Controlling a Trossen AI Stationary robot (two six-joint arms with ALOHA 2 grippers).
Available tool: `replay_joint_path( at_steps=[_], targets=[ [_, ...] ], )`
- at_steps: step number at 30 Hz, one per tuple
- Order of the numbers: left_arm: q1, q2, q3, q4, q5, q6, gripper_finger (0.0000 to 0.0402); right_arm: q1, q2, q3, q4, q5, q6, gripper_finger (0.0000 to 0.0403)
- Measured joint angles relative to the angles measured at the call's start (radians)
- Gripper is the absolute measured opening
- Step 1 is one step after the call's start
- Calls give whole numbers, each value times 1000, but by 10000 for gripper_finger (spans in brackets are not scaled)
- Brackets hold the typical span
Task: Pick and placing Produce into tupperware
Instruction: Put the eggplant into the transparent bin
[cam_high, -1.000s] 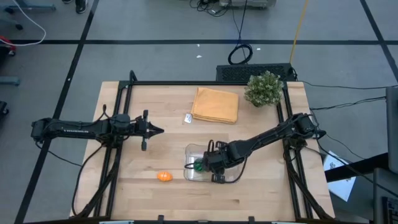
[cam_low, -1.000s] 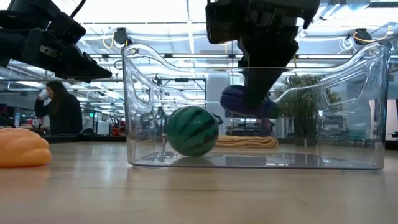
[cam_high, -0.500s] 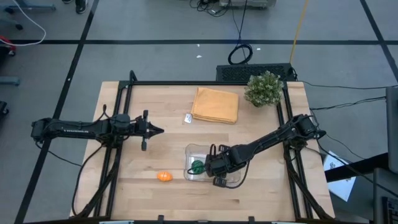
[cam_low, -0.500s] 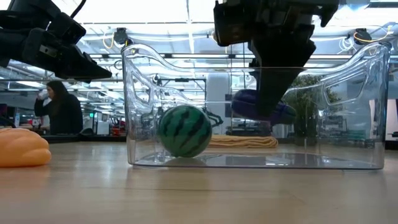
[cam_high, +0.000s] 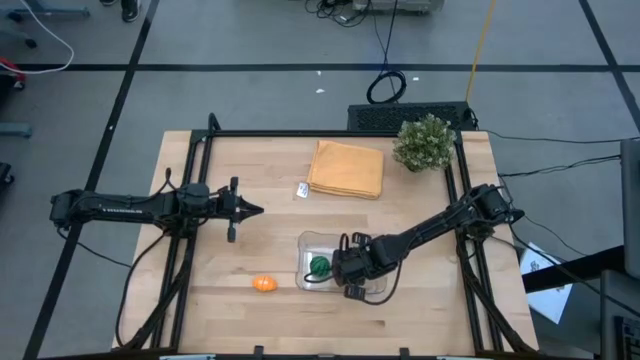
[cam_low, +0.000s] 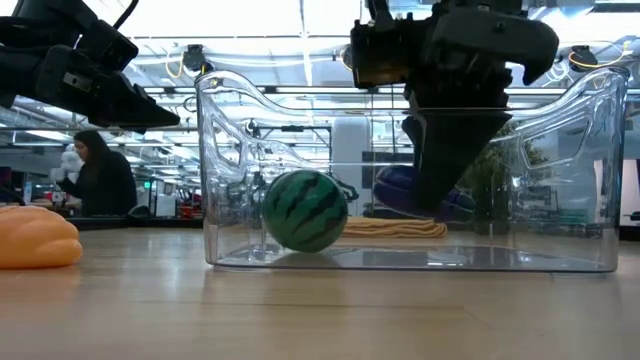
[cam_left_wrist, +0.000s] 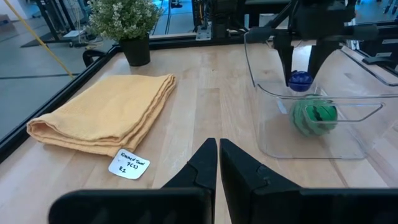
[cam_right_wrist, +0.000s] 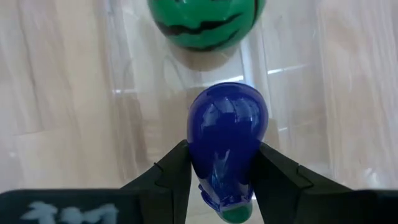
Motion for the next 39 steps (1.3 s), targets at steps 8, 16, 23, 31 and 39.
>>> replay_joint_path(
  at_steps=[8, 16, 23, 31, 39],
  targets=[
    [0, 0, 0, 0, 0, 0, 24, 0, 0, 0, 1, 20, -27, 130],
    [0, 0, 0, 0, 0, -1, 24, 0, 0, 0, 5, 24, -25, 130],
    [0, 0, 0, 0, 0, -2, 24, 0, 0, 0, 8, 20, -17, 130],
    [0, 0, 0, 0, 0, -5, 24, -5, 0, 0, 5, 9, -18, 130],
    [0, 0, 0, 0, 1, -8, 24, -26, 0, 0, 5, -60, -24, 130]
  ],
)
